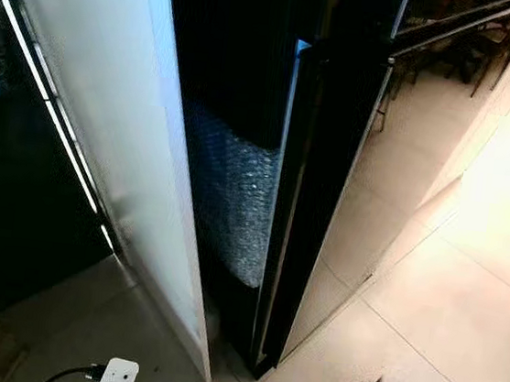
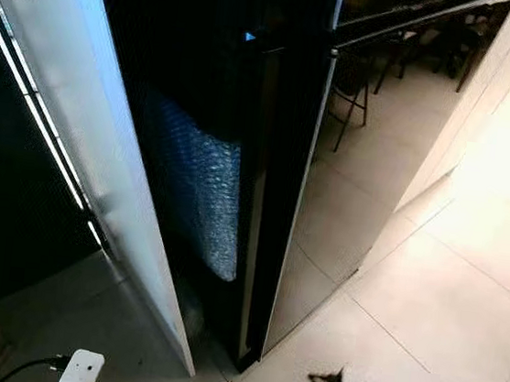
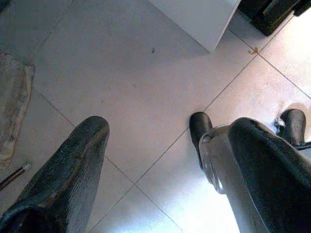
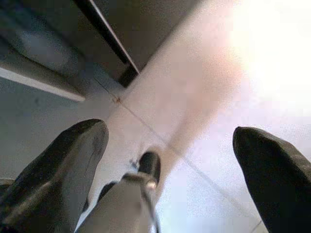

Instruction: Restocking fridge

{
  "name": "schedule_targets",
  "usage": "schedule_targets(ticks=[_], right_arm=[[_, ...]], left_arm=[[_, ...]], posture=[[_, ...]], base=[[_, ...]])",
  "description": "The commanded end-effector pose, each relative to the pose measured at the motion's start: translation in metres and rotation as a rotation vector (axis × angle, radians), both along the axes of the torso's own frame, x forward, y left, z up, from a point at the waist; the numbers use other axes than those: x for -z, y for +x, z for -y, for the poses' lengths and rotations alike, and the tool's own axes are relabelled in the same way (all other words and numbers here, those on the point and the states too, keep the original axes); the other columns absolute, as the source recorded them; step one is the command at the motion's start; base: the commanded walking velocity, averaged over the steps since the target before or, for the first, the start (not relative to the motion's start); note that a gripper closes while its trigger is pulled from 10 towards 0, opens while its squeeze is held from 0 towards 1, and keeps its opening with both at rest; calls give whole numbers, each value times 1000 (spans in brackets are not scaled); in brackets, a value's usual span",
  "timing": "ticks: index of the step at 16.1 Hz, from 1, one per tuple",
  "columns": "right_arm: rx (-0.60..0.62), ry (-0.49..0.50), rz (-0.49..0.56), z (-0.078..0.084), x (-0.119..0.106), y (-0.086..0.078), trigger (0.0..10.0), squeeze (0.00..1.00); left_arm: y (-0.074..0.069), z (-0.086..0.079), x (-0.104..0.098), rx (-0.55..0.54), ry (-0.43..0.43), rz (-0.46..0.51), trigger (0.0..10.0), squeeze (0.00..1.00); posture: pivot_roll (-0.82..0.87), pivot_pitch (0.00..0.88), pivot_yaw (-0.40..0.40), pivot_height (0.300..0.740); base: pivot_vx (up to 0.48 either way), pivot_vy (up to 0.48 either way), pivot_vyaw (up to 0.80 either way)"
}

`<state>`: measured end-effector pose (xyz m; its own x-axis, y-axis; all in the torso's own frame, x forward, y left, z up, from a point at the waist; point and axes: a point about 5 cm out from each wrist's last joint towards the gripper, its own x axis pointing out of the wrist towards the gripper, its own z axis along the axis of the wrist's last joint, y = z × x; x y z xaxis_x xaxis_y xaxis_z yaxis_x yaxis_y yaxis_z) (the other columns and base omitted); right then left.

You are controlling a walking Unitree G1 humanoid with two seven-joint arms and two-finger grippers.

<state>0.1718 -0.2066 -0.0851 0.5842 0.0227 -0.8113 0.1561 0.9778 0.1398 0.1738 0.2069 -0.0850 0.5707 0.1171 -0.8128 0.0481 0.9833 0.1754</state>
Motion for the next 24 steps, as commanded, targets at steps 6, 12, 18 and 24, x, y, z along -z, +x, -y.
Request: schedule_targets(ticks=[6, 12, 18, 24], right_arm=[[-73, -45, -58, -17, 8, -11, 10000, 0], [-111, -53, -63, -17, 10, -16, 10000, 0], [-152, -62, -77, -16, 9, -13, 10000, 0], [-179, -64, -77, -17, 9, -14, 10000, 0]], left_arm=[[1, -6, -2, 11, 14, -2, 10000, 0], [4, -1, -2, 15, 8, 2, 10000, 0], [4, 1, -2, 17, 3, 6, 10000, 0], [0, 0, 0, 15, 4, 1, 10000, 0]], posture=[[-6, 33, 21, 740], [3, 36, 19, 740], [8, 36, 13, 740], [13, 26, 12, 740]], base=[[0, 0, 475], [0, 0, 800], [0, 0, 800], [0, 0, 800]])
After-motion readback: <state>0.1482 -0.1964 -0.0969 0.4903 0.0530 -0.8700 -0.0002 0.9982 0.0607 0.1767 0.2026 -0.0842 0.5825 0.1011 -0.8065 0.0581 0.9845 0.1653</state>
